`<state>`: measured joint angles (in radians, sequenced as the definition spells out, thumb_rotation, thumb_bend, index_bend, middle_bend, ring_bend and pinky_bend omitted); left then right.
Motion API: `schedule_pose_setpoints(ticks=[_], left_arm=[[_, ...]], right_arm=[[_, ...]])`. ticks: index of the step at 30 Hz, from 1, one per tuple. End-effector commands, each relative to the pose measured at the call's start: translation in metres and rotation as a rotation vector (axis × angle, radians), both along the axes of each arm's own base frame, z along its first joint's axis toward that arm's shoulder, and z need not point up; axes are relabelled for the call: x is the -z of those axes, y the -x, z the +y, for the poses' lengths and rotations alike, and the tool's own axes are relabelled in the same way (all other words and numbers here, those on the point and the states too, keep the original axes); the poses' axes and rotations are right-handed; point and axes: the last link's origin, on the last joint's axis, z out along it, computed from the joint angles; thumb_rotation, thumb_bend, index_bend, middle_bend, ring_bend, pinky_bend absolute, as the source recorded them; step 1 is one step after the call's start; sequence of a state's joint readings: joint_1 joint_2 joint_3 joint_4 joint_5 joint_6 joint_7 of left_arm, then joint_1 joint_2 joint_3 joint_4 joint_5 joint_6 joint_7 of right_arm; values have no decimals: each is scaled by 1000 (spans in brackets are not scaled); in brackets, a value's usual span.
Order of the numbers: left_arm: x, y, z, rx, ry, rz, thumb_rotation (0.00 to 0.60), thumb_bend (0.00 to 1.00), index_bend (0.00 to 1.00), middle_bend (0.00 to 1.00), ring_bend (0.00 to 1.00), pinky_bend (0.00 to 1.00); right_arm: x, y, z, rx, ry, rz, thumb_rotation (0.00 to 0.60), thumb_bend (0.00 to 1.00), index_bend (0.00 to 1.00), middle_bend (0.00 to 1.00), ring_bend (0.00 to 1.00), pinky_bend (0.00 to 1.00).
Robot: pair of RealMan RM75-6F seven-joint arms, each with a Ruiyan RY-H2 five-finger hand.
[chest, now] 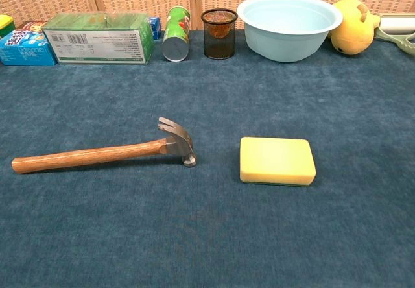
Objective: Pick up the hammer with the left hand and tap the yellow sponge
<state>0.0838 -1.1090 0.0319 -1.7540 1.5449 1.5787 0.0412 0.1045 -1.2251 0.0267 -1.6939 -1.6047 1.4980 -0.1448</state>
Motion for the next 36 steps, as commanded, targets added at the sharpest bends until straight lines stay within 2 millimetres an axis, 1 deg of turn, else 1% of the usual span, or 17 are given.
schedule_pose_setpoints(ticks=[1,7,14,16,17,18,23,25,28,36], left_arm=[[2,0,1,2,6,-1,600,252,411,405,251,284],[5,-1,4,9,29,6,600,251,411,405,251,284],[11,-17,34,88,94,52,600,251,412,405,251,284],[16,-23,46,111,118,66,600,251,411,405,251,284],[21,-29,55,138,144,87,600,251,411,405,251,287],[24,-32,61,147,161,99,600,250,411,405,251,294],[41,-53,81,218,215,156,600,215,397,405,251,333],[56,-70,94,264,246,160,600,207,397,405,251,334],[71,-84,107,288,275,175,600,204,398,405,252,334],[106,-106,125,308,356,186,600,204,397,405,251,335]], right_arm=[[1,0,-1,3,-2,-2,600,219,457,413,327,268],[-1,3,0,11,1,-5,600,218,457,413,327,267],[-6,10,8,25,22,-20,600,218,457,413,328,268],[-8,12,10,31,29,-25,600,218,457,413,328,267],[-10,14,11,34,36,-26,600,218,457,413,327,267],[-10,15,12,34,39,-27,600,218,457,413,328,268],[-13,18,15,36,46,-33,600,219,457,413,327,268],[-15,20,17,39,52,-38,600,218,457,413,327,267],[-16,23,19,45,56,-42,600,218,457,413,327,268],[-19,28,21,52,63,-44,600,219,457,413,327,268]])
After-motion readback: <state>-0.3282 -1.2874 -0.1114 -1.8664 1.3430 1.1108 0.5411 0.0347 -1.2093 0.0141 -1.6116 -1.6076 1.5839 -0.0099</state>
